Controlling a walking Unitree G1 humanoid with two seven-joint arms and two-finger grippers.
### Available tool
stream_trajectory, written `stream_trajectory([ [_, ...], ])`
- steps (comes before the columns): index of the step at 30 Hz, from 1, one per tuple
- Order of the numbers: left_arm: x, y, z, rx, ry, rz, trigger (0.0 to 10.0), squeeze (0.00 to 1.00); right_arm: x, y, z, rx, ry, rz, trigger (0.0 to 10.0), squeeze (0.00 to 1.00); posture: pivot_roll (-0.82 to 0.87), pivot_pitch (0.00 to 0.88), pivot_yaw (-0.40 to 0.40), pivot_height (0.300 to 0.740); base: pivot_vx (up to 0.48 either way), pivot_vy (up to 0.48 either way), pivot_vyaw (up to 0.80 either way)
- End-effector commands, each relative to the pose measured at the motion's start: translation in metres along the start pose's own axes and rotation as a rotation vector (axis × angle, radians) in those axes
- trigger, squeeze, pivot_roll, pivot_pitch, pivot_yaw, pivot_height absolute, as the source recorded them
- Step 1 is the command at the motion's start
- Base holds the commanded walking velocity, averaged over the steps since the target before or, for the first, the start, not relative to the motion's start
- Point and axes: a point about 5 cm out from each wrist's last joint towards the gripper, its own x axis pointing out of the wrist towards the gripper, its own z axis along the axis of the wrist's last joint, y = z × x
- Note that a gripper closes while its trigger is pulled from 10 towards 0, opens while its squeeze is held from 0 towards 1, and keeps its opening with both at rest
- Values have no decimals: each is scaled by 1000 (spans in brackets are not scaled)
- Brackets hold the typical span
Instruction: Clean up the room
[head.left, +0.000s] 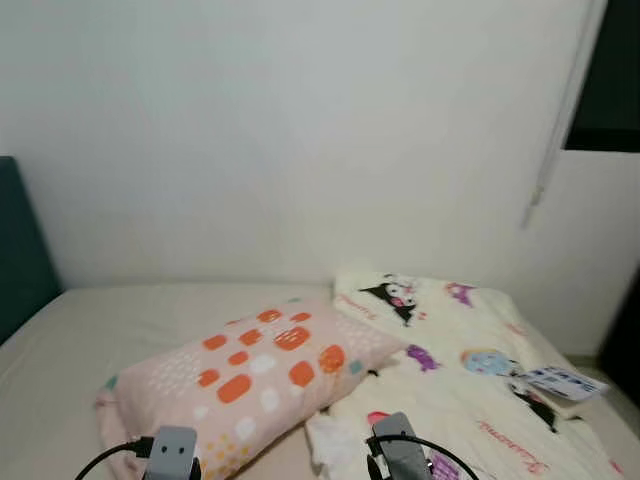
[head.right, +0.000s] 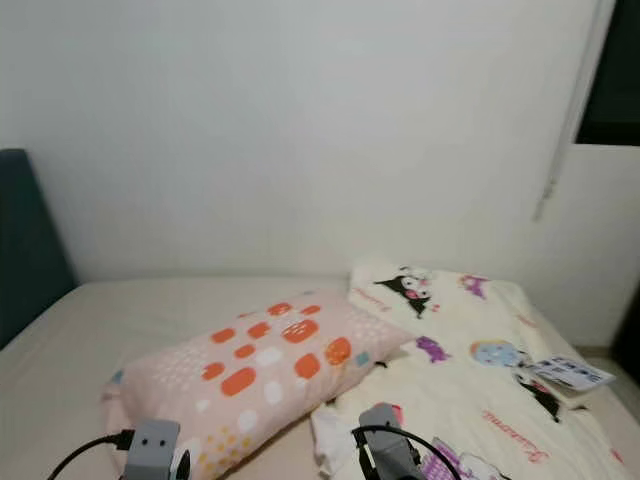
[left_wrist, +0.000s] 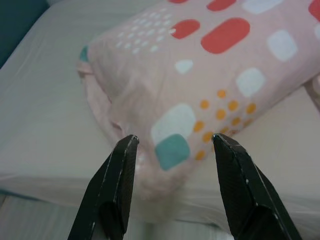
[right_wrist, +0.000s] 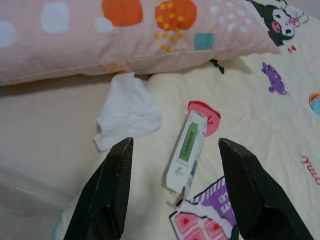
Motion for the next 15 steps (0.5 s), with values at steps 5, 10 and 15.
stream_trajectory([
  [5,1,-1,0,0,11,-2,10000,0,-2,-1,-6,14,20,-3,10000,0,-29,28,-52,740,0,0,0],
  [10,1,-2,0,-6,8,-2,10000,0,-2,-1,-5,14,17,1,10000,0,-30,25,-51,740,0,0,0],
  [15,0,-2,0,-13,10,-2,10000,0,-3,-1,-6,11,21,2,10000,0,-32,22,-49,740,0,0,0],
])
